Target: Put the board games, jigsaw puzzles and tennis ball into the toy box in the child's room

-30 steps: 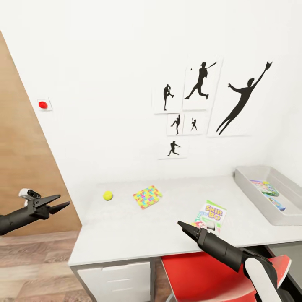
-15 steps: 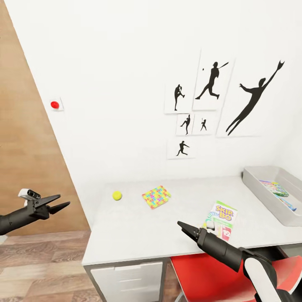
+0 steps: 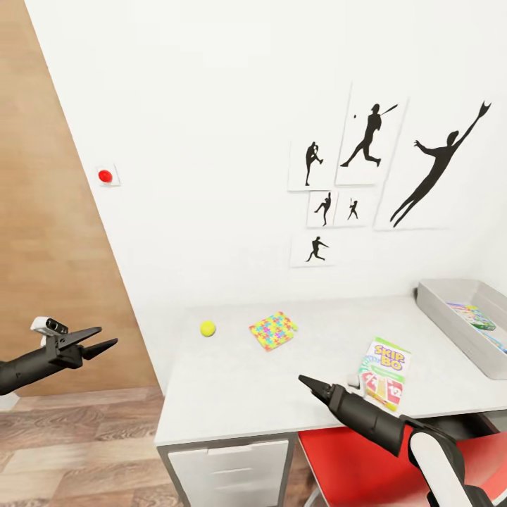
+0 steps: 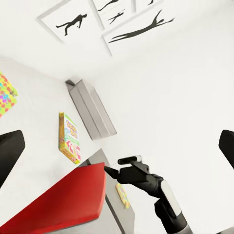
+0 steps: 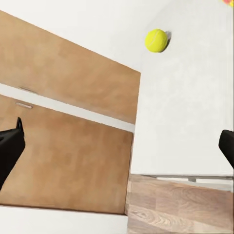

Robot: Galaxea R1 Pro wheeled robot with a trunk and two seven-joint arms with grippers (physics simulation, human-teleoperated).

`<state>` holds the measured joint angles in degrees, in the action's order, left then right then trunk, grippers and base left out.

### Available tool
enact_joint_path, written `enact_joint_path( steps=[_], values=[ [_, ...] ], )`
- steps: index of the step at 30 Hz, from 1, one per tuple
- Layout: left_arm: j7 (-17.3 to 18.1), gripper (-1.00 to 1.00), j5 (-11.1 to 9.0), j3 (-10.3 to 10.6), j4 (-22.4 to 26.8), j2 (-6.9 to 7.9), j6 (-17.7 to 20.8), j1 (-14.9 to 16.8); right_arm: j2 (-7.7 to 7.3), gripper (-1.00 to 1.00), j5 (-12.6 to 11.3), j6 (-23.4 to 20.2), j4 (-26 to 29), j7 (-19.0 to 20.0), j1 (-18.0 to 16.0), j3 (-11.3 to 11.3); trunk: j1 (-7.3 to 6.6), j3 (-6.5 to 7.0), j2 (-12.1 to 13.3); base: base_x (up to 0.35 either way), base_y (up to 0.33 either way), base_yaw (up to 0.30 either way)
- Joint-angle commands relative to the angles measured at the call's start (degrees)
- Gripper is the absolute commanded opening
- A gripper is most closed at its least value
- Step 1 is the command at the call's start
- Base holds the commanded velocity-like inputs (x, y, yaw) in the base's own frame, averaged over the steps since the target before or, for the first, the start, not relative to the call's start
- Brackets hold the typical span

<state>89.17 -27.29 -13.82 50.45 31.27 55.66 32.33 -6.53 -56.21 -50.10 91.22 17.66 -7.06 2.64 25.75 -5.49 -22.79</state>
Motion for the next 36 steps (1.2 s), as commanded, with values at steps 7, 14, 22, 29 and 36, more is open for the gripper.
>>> enact_joint_path(
  steps=[7, 14, 22, 29, 36],
  values=[
    [0.21, 1.00, 0.04, 0.04, 0.00, -0.01, 0.59, 0.04, 0.09, 1.00, 0.22, -0.27, 0.01, -8.98, -0.06, 0.07, 0.04, -0.13, -0.13, 0.000, 0.018, 0.000],
    [0.14, 1.00, 0.04, 0.04, 0.00, -0.08, 0.59, 0.06, 1.50, 1.00, 0.06, -0.57, 0.01, -22.72, -0.09, -0.76, 0.04, -0.13, -0.13, 0.018, 0.091, 0.000],
    [0.12, 1.00, 0.04, 0.02, -0.05, -0.09, 0.59, 0.02, 3.08, 1.00, -0.11, -0.89, 0.01, -25.05, -0.06, -1.10, 0.04, -0.13, -0.13, 0.007, 0.094, 0.000],
    [0.12, 1.00, 0.04, 0.03, -0.04, -0.13, 0.59, 0.02, 3.18, 1.00, -0.05, -0.82, 0.02, -25.20, -0.06, -2.04, 0.04, -0.13, -0.13, 0.000, 0.021, 0.000],
    [0.12, 1.00, 0.04, 0.02, -0.03, -0.08, 0.59, 0.02, 3.19, 1.00, -0.04, -0.80, 0.03, -25.22, -0.06, -2.18, 0.04, -0.13, -0.13, 0.000, 0.016, 0.000]
  ],
)
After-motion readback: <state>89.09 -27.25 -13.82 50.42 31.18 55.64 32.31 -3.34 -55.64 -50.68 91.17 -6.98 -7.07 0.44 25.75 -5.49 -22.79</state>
